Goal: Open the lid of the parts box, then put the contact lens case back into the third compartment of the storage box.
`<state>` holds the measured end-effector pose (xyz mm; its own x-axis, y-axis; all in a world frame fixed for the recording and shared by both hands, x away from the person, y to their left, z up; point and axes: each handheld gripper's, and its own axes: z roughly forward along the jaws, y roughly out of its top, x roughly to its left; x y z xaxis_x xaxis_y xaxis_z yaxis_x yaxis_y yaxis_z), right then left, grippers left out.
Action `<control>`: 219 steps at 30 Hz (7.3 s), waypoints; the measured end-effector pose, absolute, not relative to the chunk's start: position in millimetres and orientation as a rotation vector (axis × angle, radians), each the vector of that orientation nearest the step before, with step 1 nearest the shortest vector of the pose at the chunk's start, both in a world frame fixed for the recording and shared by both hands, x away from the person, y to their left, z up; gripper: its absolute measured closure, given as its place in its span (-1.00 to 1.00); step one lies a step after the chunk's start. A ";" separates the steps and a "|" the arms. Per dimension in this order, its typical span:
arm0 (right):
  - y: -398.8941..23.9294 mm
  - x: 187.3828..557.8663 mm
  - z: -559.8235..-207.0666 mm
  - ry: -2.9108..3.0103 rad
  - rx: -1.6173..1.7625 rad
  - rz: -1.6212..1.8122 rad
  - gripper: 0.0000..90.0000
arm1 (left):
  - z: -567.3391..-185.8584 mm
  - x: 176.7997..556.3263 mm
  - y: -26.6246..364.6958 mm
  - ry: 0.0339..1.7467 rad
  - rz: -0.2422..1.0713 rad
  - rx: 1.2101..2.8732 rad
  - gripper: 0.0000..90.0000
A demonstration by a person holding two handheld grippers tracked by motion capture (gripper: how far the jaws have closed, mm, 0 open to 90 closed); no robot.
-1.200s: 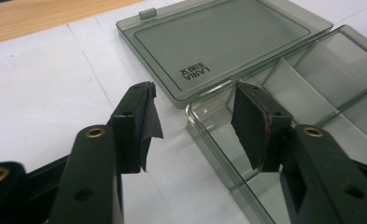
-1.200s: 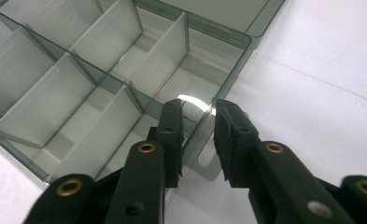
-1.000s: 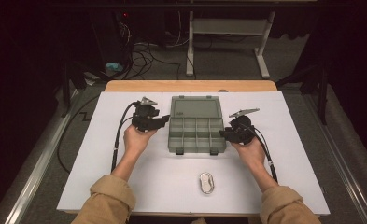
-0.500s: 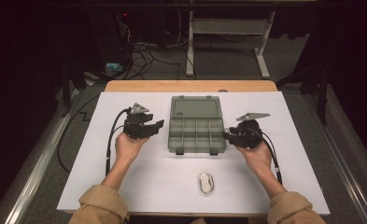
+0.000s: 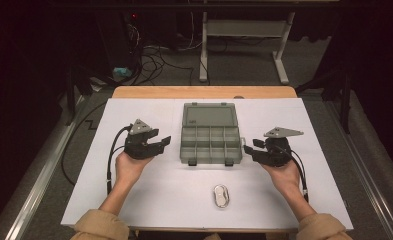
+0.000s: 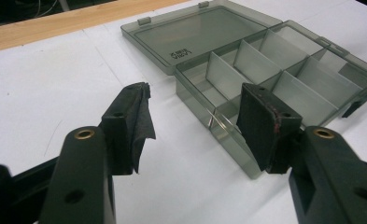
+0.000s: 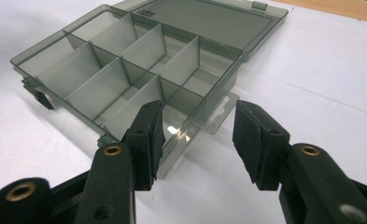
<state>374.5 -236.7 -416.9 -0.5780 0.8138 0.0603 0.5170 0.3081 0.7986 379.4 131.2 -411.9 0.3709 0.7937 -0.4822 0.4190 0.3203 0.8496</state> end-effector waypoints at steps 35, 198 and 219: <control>-288.6 305.7 -427.3 2.093 1.111 1.298 -0.12 | -422.1 314.1 163.1 1.194 0.379 1.218 -0.14; -167.5 286.1 -438.7 2.680 1.137 0.930 -0.02 | -462.8 268.7 210.4 1.223 0.419 1.125 -0.24; -138.6 288.5 -447.6 2.716 1.082 0.790 -0.20 | -462.6 268.3 210.2 1.221 0.420 1.128 -0.24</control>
<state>288.5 -138.6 -447.6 -0.7391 0.6683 0.0842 0.6092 0.6100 0.5067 268.3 210.2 -462.6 0.3516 0.7779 -0.5208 0.2930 0.4369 0.8504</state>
